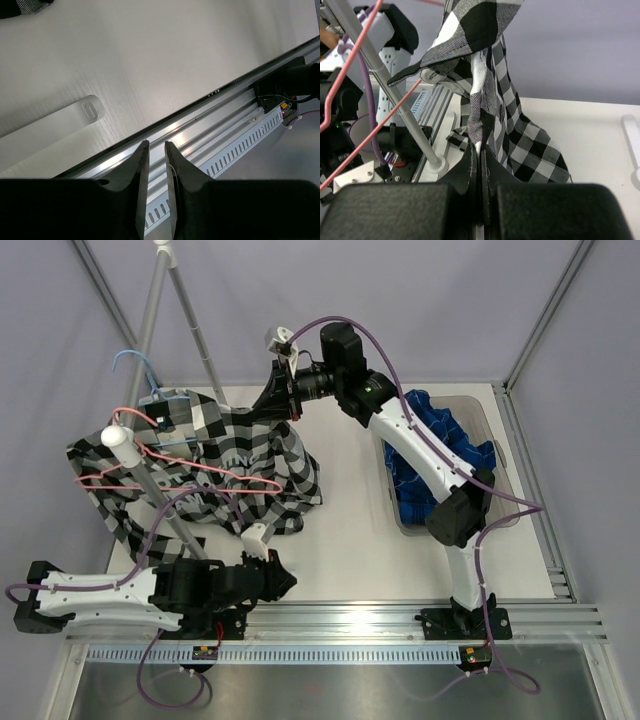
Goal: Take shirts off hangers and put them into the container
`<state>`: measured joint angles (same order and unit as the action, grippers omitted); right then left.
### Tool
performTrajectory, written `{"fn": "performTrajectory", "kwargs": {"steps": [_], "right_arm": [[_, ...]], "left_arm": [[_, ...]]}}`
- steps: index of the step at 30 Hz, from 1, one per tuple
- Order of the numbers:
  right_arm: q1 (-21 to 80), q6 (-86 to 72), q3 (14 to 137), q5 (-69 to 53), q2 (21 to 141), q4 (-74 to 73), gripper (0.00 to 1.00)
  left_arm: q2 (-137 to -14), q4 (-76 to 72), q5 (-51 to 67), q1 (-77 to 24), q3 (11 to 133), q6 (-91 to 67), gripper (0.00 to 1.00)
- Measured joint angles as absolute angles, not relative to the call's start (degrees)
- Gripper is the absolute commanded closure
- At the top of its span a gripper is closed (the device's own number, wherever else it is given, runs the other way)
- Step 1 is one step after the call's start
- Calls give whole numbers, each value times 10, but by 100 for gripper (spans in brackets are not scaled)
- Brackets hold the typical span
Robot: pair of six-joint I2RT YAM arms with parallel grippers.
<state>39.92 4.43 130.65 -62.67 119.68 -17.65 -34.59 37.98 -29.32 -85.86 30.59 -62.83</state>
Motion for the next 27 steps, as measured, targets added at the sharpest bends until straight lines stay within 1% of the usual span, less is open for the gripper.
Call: {"fn": "performTrajectory", "kwargs": {"steps": [12, 13, 20, 27], "right_arm": [[392, 12, 1282, -549, 1104, -159, 100], [389, 12, 1276, -544, 1096, -162, 100], [349, 17, 1154, -470, 993, -188, 100], [310, 18, 1021, -392, 889, -213, 100]], "left_arm": [[-332, 379, -293, -859, 297, -625, 57], [-332, 379, -293, -859, 297, -625, 54], [-348, 368, -292, -859, 297, -619, 46], [-366, 351, -286, -859, 301, -608, 41]]}}
